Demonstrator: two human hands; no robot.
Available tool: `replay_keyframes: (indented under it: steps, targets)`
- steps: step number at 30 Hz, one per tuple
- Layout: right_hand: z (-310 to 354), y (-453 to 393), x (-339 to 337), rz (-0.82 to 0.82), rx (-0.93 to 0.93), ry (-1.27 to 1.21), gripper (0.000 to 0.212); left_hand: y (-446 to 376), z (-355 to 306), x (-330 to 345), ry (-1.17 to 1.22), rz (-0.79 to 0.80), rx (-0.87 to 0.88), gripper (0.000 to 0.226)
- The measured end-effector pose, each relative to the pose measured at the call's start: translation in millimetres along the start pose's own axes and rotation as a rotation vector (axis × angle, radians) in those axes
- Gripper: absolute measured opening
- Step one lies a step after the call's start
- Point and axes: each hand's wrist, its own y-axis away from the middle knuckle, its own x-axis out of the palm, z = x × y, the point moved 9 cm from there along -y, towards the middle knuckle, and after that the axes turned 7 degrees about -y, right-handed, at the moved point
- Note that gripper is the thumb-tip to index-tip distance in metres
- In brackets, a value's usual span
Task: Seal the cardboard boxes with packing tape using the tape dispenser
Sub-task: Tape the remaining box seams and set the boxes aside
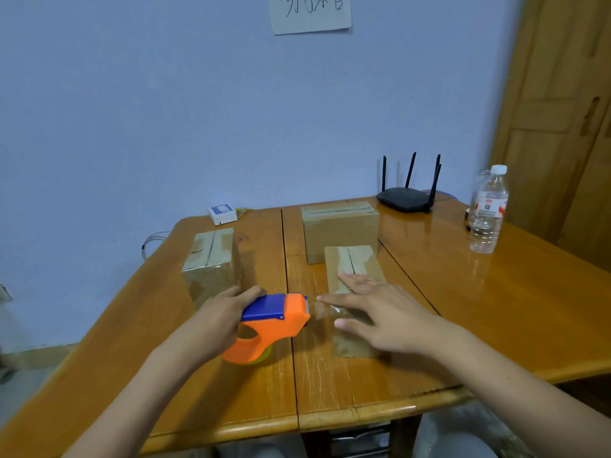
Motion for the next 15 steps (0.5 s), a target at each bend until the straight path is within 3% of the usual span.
replay_keyframes:
  steps: [10,15]
  targets:
    - [-2.6,-1.4,-3.3,0.005,0.026,-0.123,0.055,-22.4,-45.4,-36.4,-0.409,0.22,0.029,0.066]
    - [-3.4,-1.9,-2.0,0.012,0.049,-0.098,0.059,-30.9,-64.5,-50.7,-0.582,0.25,0.041,0.054]
